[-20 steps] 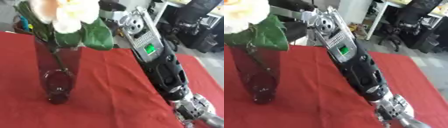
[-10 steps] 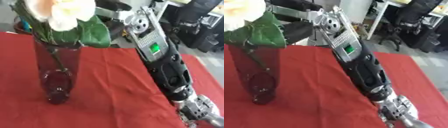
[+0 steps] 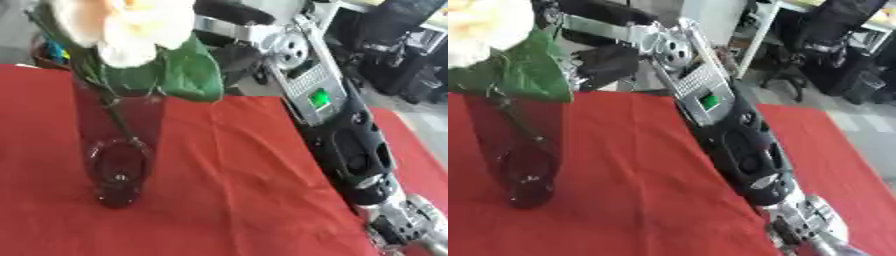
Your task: Arrange flowers into the vase.
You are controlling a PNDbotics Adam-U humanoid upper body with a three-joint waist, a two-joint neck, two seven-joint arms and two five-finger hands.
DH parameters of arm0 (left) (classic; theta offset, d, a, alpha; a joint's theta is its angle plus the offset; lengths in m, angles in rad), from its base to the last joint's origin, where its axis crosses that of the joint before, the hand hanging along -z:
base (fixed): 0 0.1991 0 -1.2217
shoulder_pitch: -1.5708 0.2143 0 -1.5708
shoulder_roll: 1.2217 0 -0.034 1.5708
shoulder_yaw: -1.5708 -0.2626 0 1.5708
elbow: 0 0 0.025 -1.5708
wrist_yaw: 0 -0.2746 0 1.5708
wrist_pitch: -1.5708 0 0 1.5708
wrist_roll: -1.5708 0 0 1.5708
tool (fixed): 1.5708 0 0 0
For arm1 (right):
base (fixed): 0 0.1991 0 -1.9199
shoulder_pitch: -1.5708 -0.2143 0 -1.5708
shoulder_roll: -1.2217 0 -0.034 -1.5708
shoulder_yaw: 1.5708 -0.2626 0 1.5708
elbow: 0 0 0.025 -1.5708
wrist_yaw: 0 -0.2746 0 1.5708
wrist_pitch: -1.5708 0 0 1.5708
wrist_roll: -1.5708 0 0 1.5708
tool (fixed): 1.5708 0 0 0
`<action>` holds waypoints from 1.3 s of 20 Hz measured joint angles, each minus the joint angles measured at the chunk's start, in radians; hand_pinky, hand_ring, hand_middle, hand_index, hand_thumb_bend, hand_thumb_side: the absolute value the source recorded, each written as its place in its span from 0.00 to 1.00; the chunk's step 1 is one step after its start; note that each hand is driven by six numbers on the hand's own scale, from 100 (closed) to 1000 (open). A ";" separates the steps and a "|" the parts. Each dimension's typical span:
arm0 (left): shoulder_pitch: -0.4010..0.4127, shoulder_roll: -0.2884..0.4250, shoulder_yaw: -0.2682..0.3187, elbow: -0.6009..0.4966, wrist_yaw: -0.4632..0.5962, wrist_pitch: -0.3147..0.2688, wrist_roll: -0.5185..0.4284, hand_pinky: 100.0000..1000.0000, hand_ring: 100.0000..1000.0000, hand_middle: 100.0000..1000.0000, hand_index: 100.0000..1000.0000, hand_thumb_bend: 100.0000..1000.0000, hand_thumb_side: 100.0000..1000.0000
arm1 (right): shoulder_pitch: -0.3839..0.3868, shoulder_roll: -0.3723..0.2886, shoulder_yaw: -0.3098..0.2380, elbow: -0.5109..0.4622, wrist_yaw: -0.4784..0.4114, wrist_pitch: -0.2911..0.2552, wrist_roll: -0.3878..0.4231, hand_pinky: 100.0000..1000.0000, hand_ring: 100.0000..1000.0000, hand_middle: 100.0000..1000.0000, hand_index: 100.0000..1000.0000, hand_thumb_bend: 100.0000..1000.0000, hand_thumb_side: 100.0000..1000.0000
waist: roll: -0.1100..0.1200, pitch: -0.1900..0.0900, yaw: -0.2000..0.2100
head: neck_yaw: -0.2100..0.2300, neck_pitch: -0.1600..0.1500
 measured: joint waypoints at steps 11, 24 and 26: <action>0.005 0.000 0.000 0.000 -0.002 0.001 0.001 0.58 0.40 0.66 0.76 0.02 1.00 | 0.049 -0.012 -0.041 -0.008 -0.023 0.020 -0.030 0.96 1.00 0.24 0.87 0.53 1.00 | 0.016 0.000 -0.016 | 0.023 -0.004; 0.012 0.000 0.000 0.000 -0.004 0.001 0.006 0.58 0.40 0.66 0.77 0.02 1.00 | 0.150 -0.024 -0.084 -0.023 -0.030 0.031 -0.067 0.95 1.00 0.23 0.87 0.52 1.00 | 0.046 -0.008 -0.056 | 0.074 -0.008; 0.014 0.000 0.001 0.000 -0.004 0.000 0.010 0.58 0.40 0.66 0.77 0.02 1.00 | 0.183 -0.024 -0.095 -0.039 -0.023 0.035 -0.081 0.95 1.00 0.22 0.87 0.52 1.00 | 0.048 -0.009 -0.066 | 0.103 -0.007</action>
